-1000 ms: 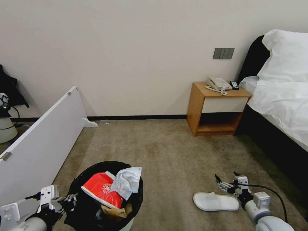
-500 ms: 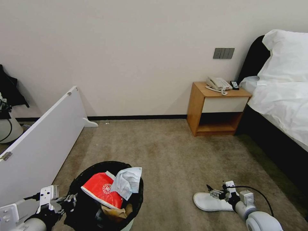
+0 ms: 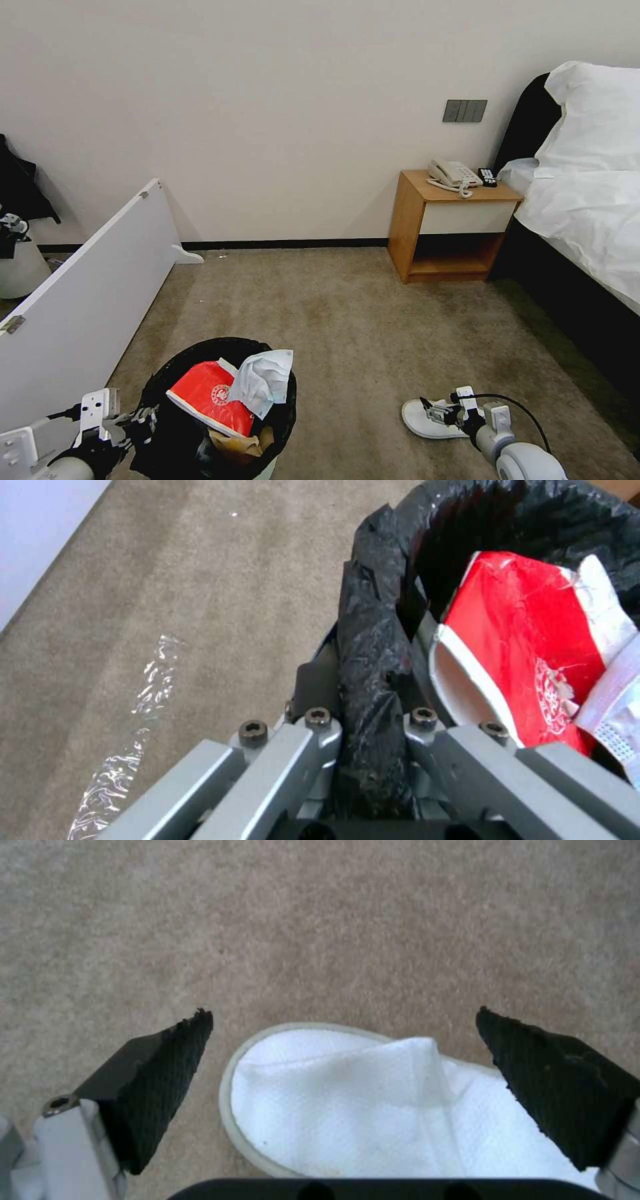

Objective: Pick up the trash bin, then pick up the garbage from the floor and place it into the trash bin.

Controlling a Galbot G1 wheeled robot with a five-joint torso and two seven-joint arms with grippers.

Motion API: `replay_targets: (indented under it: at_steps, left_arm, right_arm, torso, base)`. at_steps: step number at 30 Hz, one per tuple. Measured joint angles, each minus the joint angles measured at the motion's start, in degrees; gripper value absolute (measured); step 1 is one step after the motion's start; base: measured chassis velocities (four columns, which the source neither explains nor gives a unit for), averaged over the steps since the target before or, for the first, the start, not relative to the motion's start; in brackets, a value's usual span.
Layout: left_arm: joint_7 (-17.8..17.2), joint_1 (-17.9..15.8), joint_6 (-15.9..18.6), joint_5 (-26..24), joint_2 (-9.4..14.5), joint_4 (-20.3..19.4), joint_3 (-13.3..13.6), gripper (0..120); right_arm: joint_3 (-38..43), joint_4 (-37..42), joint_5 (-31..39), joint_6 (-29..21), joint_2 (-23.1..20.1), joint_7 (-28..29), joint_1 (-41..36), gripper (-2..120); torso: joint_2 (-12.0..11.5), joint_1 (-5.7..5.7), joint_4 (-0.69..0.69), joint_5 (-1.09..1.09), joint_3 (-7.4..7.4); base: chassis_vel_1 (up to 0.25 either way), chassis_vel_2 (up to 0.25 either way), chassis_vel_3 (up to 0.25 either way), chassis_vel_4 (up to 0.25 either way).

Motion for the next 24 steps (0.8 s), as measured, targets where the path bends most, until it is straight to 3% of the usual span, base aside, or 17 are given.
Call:
replay_targets:
  at_steps: [8, 24]
  left_arm:
    - [-0.05, 0.13, 0.00, -0.02, 0.00, -0.01, -0.16, 4]
    - [-0.15, 0.38, 0.00, 0.00, -0.43, -0.01, -0.58, 4]
  right_arm:
    - [-0.61, -3.65, -1.49, 0.30, 1.66, -0.45, 2.45, 100]
    - [-2.10, -10.92, -6.87, 1.93, 0.77, -2.79, 6.55, 100]
  torso:
    - [0.00, 0.00, 0.01, 0.01, 0.00]
    - [0.00, 0.00, 0.00, 0.01, 0.00]
  base:
    - [0.000, 0.000, 0.000, 0.000]
    - [0.000, 0.000, 0.000, 0.000]
